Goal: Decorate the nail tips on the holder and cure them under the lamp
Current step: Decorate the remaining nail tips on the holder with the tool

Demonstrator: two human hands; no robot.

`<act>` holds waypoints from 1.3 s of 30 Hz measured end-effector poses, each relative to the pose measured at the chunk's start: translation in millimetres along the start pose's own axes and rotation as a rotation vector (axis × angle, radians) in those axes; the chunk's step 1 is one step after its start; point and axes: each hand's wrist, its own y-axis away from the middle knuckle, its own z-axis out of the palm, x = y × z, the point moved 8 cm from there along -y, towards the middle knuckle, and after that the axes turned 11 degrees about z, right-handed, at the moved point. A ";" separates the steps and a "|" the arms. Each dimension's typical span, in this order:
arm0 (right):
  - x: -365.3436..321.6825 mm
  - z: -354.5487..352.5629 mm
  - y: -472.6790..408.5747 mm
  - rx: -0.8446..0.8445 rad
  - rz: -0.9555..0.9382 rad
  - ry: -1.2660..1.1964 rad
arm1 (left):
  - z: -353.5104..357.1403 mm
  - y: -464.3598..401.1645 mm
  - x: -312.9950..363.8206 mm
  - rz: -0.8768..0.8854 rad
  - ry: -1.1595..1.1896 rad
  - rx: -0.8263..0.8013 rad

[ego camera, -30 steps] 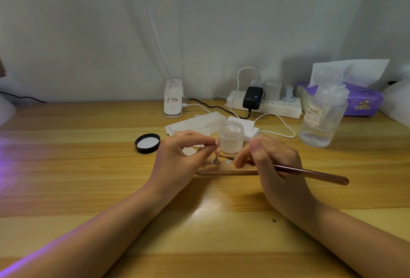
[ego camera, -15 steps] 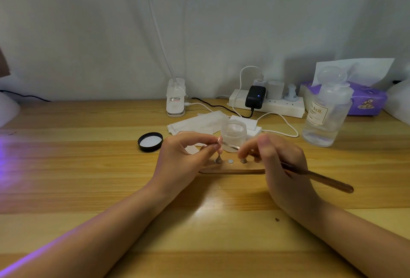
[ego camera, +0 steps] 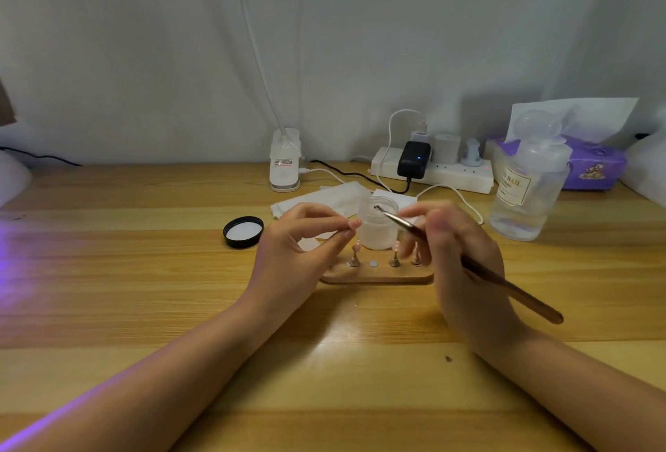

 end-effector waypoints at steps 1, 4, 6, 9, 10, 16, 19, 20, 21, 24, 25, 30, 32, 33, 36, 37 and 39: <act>2.9 -0.1 -1.4 0.008 0.036 0.009 | 0.3 0.0 0.5 0.012 -0.007 -0.006; 3.4 1.3 -4.2 0.028 0.050 0.090 | 2.0 0.1 3.0 0.048 -0.031 -0.030; -1.8 3.5 -3.8 0.018 -0.004 0.157 | 2.7 0.2 5.5 0.081 -0.064 -0.037; -0.4 4.0 -2.9 -0.005 0.014 0.162 | 4.7 1.2 5.1 0.086 -0.094 -0.044; 1.0 4.4 -2.8 -0.010 0.033 0.161 | 5.3 1.4 4.9 0.087 -0.099 -0.045; 3.5 6.4 -1.8 -0.032 0.035 0.148 | 7.2 1.2 7.0 0.106 -0.130 -0.054; 3.4 6.6 0.2 -0.033 0.025 0.129 | 7.1 1.3 4.7 0.087 -0.140 -0.055; 3.9 5.3 0.7 -0.024 0.030 0.106 | 7.5 1.3 3.9 0.078 -0.142 -0.058; 4.6 3.4 1.0 -0.011 0.039 0.077 | 7.7 1.4 3.6 0.073 -0.142 -0.060; 6.0 -1.1 1.5 0.022 0.054 0.016 | 8.1 0.9 6.4 0.076 -0.141 -0.058; 5.7 -1.1 1.2 0.026 0.051 0.031 | 8.1 0.7 6.9 0.076 -0.140 -0.058; 3.3 7.6 -0.5 -0.017 -0.002 0.174 | 8.4 1.5 4.6 0.051 -0.145 -0.071; 3.0 5.3 0.2 -0.003 -0.009 0.148 | 8.1 1.7 4.1 0.035 -0.143 -0.071; 3.5 3.1 0.7 0.010 -0.004 0.121 | 7.8 2.0 4.3 0.032 -0.143 -0.070; 5.4 -1.4 1.4 0.033 0.021 0.066 | 7.2 2.3 4.6 0.030 -0.137 -0.066; 5.3 -0.8 1.2 0.029 0.023 0.081 | 6.8 2.4 4.8 0.033 -0.137 -0.062; 3.6 3.7 -0.3 0.008 0.005 0.153 | 6.1 2.2 6.0 0.039 -0.141 -0.053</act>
